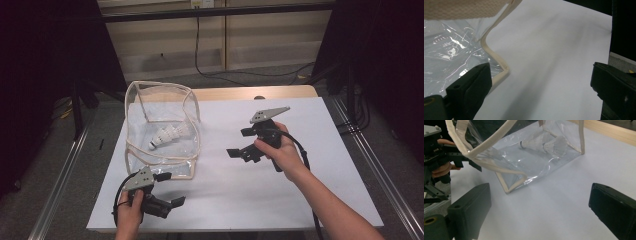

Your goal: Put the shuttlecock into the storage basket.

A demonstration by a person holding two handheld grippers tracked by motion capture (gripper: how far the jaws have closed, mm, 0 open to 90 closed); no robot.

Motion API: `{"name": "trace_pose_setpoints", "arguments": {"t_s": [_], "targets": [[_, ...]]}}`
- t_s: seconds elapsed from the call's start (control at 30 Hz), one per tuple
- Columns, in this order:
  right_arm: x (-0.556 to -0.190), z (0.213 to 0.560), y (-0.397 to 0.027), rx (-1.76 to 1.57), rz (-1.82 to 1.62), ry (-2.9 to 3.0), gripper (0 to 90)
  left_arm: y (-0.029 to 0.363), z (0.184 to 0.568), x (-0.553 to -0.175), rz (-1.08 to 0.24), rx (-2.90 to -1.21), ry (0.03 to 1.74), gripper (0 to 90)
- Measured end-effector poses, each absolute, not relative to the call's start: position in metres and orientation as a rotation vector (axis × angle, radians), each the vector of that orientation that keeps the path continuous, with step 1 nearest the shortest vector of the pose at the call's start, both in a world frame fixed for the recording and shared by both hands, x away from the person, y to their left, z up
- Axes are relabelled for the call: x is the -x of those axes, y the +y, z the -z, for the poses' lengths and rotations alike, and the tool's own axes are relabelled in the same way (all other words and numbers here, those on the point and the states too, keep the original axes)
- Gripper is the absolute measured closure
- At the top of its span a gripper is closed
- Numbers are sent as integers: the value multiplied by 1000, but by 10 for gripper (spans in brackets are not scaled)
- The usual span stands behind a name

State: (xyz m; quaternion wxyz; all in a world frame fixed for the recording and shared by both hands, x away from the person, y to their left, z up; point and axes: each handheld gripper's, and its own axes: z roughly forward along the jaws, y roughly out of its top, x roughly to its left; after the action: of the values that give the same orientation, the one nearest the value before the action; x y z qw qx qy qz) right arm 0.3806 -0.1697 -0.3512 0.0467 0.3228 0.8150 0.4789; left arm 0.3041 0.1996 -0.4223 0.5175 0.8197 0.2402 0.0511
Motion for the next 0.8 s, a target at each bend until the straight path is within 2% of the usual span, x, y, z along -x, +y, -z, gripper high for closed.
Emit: {"name": "trace_pose_setpoints", "arguments": {"t_s": [0.8], "targets": [[-360, 385, -204, -1010, -1457, 2455, 41, 199, 423, -304, -124, -1979, 571, 38]]}}
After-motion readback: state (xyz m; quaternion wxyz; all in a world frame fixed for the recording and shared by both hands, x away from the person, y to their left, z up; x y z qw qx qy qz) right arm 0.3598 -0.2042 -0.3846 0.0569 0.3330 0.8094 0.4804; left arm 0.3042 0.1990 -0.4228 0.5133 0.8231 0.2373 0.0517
